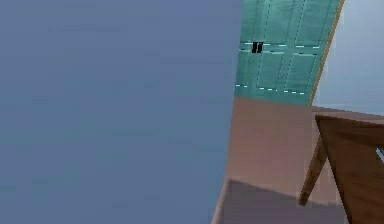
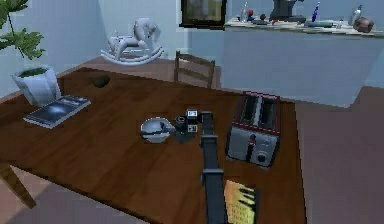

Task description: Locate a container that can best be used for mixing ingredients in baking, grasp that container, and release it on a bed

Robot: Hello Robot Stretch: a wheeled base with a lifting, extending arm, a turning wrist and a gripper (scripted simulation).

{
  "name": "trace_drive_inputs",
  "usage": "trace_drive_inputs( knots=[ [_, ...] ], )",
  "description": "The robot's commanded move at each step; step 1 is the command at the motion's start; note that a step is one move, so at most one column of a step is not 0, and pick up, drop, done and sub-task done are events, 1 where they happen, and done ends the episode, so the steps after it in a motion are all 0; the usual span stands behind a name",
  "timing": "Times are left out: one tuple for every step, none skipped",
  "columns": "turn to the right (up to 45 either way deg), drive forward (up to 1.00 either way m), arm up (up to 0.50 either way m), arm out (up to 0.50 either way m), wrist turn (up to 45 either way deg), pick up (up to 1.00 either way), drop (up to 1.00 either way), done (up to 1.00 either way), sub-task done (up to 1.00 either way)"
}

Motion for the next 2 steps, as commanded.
trace_drive_inputs(
  knots=[
    [0.0,0.0,0.0,0.0,0.0,1.0,0.0,0.0,0.0],
    [0.0,0.0,0.1,0.0,0.0,0.0,0.0,0.0,0.0]
  ],
)
